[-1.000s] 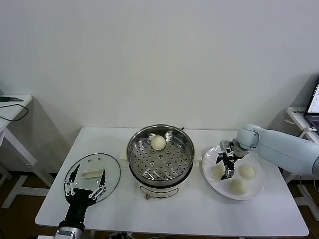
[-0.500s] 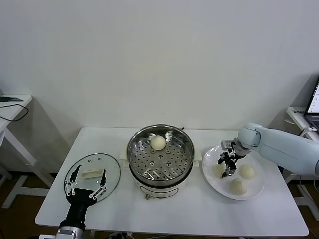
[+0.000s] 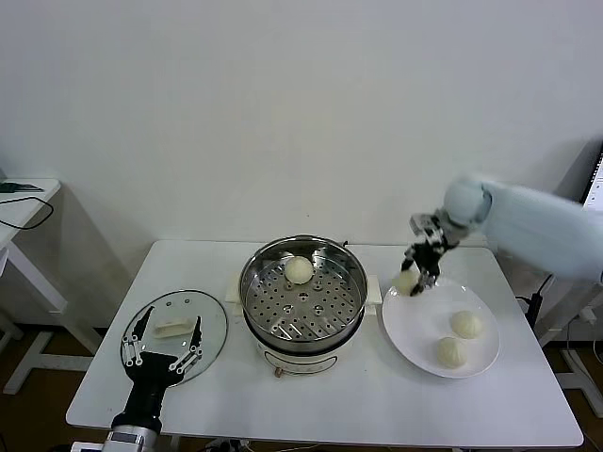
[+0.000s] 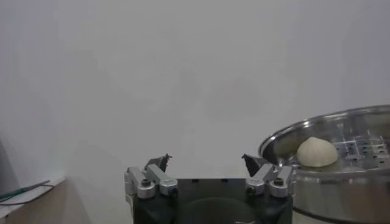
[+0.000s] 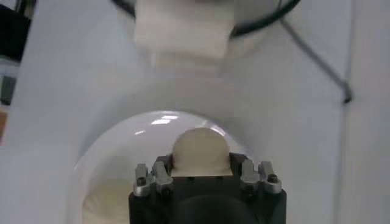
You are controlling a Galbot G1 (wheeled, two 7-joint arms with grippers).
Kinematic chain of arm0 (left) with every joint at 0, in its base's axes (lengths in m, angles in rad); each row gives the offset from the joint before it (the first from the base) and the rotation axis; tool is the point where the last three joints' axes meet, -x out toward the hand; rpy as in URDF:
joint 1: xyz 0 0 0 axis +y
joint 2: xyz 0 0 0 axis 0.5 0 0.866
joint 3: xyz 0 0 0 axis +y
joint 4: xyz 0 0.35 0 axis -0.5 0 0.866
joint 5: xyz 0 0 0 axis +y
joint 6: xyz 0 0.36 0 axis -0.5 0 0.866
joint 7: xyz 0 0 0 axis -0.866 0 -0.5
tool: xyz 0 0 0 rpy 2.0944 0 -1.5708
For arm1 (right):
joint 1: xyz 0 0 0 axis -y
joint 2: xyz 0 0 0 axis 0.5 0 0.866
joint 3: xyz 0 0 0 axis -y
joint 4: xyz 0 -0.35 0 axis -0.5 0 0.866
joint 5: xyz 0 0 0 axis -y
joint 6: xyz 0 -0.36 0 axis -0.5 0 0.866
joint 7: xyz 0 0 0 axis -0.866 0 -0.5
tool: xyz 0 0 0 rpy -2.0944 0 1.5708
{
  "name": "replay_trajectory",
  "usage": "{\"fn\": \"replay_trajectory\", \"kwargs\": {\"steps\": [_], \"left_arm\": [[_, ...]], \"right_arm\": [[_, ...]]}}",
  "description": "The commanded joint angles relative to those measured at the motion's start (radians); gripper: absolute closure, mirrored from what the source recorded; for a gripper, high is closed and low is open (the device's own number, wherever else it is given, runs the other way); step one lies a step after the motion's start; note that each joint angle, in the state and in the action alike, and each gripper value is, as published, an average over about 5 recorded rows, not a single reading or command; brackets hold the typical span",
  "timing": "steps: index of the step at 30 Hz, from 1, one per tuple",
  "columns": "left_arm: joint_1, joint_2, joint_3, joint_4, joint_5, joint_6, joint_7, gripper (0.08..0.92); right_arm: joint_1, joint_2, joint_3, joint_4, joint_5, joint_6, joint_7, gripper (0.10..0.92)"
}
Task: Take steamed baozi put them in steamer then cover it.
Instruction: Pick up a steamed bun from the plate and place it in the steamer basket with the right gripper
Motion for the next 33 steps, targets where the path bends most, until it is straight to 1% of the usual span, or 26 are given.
{"fn": "replay_trajectory", "kwargs": {"steps": [1,8,12,18,27,33], "left_arm": [[-0.004,0.001,0.002,-0.006,0.000,0.001,-0.001,0.177],[-0.018,0.001,0.004,0.008,0.005,0.000,-0.004,0.177],[-0.023,-0.002,0.003,0.007,0.004,0.000,-0.005,0.177],[-0.024,-0.003,0.005,0.008,0.004,0.000,-0.006,0.177],[-0.025,-0.002,0.005,0.013,0.004,-0.002,-0.007,0.177],[-0.026,0.000,0.005,0.016,0.003,-0.003,-0.007,0.177]], "right_arm": [[0.245,0.165,-0.073,0.101,0.160,-0.022,-0.082,0.394],[0.217,0.326,-0.117,0.115,0.246,-0.078,0.010,0.381],[0.173,0.422,-0.140,0.093,0.256,-0.100,0.071,0.381],[0.113,0.523,-0.160,0.046,0.272,-0.133,0.154,0.381],[0.043,0.602,-0.188,-0.001,0.278,-0.159,0.234,0.381],[0.022,0.618,-0.192,-0.020,0.277,-0.158,0.237,0.380]]}}
